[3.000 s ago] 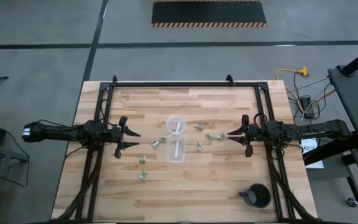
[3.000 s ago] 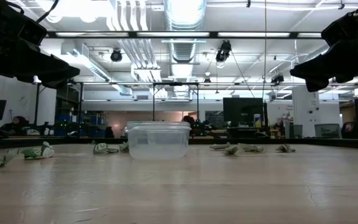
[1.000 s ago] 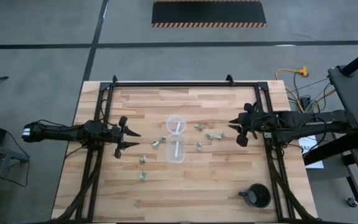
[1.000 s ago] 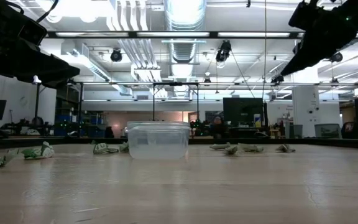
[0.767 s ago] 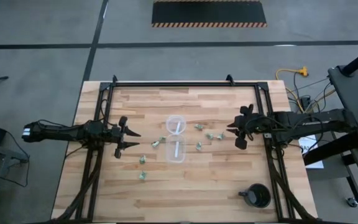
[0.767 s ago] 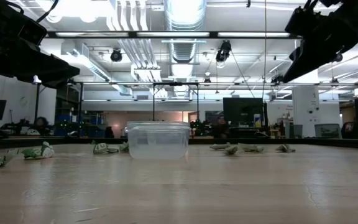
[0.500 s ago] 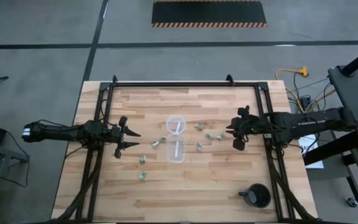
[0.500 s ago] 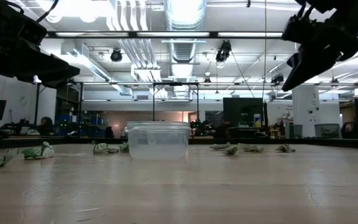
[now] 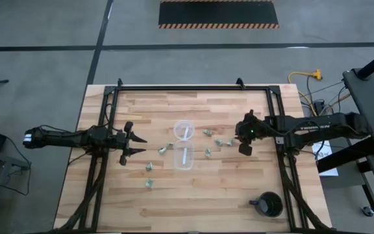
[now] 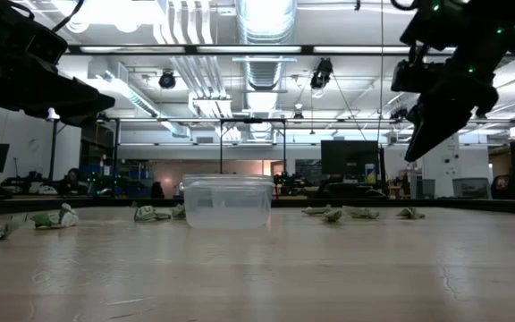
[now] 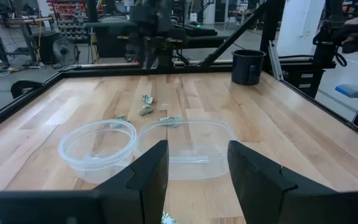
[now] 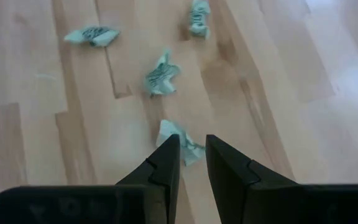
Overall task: Pick and place items into bin
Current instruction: Put the stevia packet into the circular transparent bin
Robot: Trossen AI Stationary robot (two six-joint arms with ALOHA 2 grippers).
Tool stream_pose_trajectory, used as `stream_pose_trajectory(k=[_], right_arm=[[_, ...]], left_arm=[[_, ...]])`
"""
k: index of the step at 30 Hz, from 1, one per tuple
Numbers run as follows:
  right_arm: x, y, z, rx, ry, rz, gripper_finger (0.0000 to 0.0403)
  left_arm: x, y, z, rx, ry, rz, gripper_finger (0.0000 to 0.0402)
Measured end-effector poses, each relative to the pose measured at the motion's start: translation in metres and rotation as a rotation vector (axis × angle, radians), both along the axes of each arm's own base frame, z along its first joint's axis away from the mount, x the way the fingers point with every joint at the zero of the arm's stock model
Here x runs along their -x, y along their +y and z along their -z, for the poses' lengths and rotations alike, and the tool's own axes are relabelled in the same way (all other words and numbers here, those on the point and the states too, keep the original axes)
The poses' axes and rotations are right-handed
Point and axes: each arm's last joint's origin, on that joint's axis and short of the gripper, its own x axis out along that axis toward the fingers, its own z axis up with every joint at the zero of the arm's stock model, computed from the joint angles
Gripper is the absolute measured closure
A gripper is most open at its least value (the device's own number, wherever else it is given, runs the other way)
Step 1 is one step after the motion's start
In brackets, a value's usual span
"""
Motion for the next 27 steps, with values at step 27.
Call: stream_pose_trajectory(k=[27], right_arm=[[-0.007, -0.017, 0.023, -0.100, 0.074, 0.001, 0.0267]], left_arm=[[0.000, 0.000, 0.000, 0.000, 0.001, 0.000, 0.0253]])
